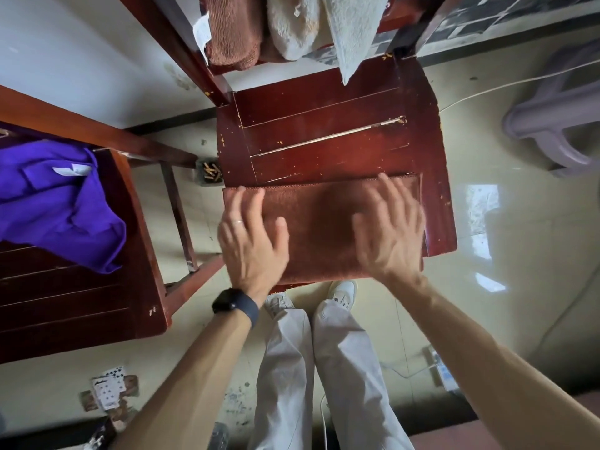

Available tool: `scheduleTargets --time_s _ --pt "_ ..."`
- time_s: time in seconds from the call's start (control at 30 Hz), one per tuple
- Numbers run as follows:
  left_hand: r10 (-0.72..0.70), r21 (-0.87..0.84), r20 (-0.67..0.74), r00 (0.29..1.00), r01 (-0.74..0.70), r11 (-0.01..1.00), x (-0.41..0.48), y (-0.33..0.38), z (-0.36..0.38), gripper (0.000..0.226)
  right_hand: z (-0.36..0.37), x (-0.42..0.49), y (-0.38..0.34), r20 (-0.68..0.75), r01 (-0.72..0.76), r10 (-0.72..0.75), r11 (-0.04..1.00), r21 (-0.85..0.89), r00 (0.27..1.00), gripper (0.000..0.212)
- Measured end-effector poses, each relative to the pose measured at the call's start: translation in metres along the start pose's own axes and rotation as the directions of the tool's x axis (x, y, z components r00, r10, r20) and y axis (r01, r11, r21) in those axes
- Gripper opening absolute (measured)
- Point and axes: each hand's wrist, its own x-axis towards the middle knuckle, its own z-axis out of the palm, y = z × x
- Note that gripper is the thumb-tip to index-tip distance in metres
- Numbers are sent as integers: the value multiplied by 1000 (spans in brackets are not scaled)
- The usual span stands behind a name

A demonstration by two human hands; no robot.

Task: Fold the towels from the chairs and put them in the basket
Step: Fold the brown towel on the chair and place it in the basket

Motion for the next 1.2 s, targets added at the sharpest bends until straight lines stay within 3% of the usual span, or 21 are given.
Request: scheduleTargets --time_s 0.07,0.13,0.23,0.37,0.47,0.53,0.63,0.7,0.8,0.87,0.93,0.97,1.1,1.2 --pt "-54 27 124 991 51 998 -15 9 17 63 16 -2 2 169 48 -30 993 -104 985 57" --pt "-140 81 200 970 126 989 -13 5 33 67 28 4 21 216 2 37 984 -180 976 59" --pt "62 190 273 960 -117 975 29 0 41 66 36 1 41 150 -140 173 969 -204 973 61" --pt "390 222 377 840 -491 842 118 30 40 64 26 -20 24 98 -383 403 908 -171 910 72" --pt "484 252 471 738 -638 728 163 66 35 64 10 -41 5 139 -404 428 898 -174 893 73" --pt "467 257 495 733 -637 727 167 88 30 67 0 -54 -6 156 -412 432 900 -146 888 64" --pt "382 149 386 840 -466 872 130 103 23 68 -7 -68 -12 317 -521 490 853 15 812 50" --pt "285 44 279 917 -309 950 86 96 19 65 -9 -76 -8 389 -628 522 745 224 759 38" --pt "-4 -87 194 981 21 996 15 75 11 63 -7 -85 2 476 -738 566 559 378 673 30" --pt "-353 -145 226 908 390 909 -23 62 5 58 -5 -86 9 575 -812 575 453 368 582 29" --pt "-643 -140 277 713 693 708 -49 50 2 50 -4 -87 13 640 -855 569 387 346 516 32" --pt "-708 -144 299 640 764 629 -60 42 1 47 -3 -87 16 663 -862 553 367 350 504 34" --pt "-724 -280 393 566 824 492 -78 18 5 28 -1 -90 20 732 -868 471 204 452 492 29" --pt "-654 -280 464 597 800 531 -78 12 2 20 0 -91 22 697 -854 498 232 466 515 13"
